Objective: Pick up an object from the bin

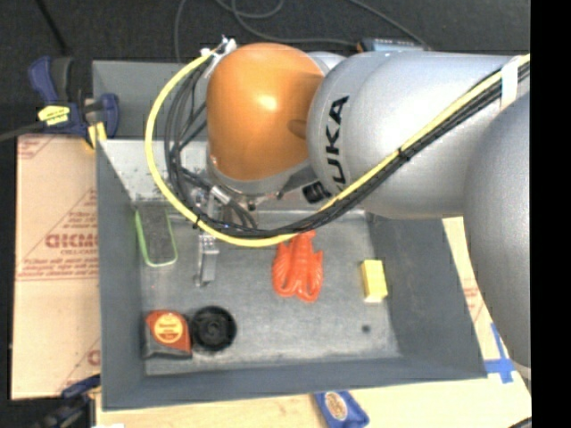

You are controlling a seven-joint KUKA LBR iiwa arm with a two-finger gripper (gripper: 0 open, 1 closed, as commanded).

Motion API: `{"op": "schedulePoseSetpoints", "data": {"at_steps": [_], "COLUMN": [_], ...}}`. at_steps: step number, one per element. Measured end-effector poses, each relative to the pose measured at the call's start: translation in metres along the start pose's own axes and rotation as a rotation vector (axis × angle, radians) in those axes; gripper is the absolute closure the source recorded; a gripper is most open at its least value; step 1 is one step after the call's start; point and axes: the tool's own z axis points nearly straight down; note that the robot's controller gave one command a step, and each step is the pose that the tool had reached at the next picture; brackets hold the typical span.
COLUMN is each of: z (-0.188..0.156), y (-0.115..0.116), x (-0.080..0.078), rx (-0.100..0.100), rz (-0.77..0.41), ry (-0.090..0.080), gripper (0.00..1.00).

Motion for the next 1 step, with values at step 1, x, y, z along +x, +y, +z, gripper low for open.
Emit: {"op": "schedulePoseSetpoints", "data": {"at_steps": [1], "z": [-0.0043], "y": [-0.0014], "x": [-0.0007], "rx": [-0.001], "rz": [0.004], "ry": [-0.006], "gripper": [0.0]}}
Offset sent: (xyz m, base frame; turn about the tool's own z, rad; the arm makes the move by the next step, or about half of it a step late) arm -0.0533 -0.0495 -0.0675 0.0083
